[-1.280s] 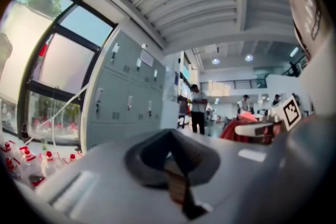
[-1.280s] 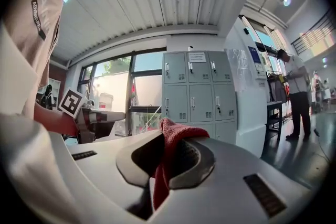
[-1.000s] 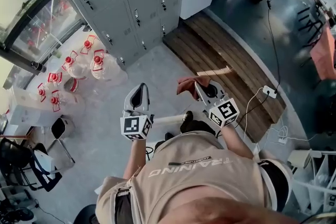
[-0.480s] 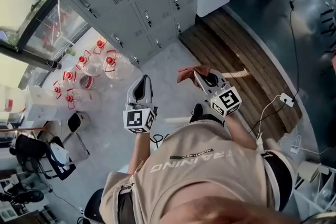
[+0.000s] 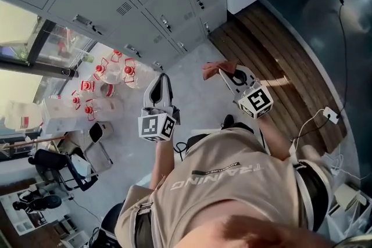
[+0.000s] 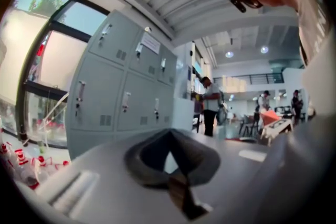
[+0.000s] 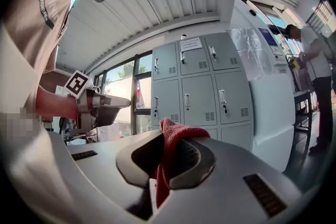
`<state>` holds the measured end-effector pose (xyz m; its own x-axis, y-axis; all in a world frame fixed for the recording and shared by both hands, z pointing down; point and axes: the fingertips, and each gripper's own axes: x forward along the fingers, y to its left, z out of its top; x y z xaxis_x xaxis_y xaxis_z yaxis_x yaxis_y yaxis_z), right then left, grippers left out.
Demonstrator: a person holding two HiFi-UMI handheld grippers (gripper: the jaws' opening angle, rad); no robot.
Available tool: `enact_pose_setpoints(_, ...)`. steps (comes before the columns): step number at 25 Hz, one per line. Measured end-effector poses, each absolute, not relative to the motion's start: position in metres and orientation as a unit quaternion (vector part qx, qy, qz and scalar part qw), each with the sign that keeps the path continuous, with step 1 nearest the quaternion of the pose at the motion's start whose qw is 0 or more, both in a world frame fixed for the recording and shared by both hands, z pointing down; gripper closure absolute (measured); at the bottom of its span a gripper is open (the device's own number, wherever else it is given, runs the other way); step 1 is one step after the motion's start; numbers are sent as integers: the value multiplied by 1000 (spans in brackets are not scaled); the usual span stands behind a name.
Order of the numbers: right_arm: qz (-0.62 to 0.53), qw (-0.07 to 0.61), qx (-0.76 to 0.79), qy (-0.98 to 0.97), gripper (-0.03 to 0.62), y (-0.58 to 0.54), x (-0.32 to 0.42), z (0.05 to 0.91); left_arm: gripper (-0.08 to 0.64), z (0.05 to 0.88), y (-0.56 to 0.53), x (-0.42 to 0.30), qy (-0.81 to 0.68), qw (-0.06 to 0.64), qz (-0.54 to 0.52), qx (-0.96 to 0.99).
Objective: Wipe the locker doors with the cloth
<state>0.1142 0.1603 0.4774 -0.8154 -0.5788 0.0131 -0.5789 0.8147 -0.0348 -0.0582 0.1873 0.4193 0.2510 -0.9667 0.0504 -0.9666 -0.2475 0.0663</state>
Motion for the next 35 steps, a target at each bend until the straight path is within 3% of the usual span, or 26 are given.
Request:
enact_pose_setpoints(8, 80, 9, 292, -953, 565, 132, 107, 519, 555, 448, 148, -67, -622, 68, 45, 779)
enact_pose_setpoints(17, 68, 14, 324, -944, 565, 68, 93, 500, 555, 448, 55, -74, -585, 60, 3, 809)
enact_pose_setpoints(24, 27, 24, 349, -936, 565, -7, 60, 462, 555, 414, -30, -88, -538, -15, 7, 843)
enact_pose_setpoints(35, 43, 54, 311, -948, 565, -78, -30, 473, 555, 437, -105, -162, -555, 39, 0, 831)
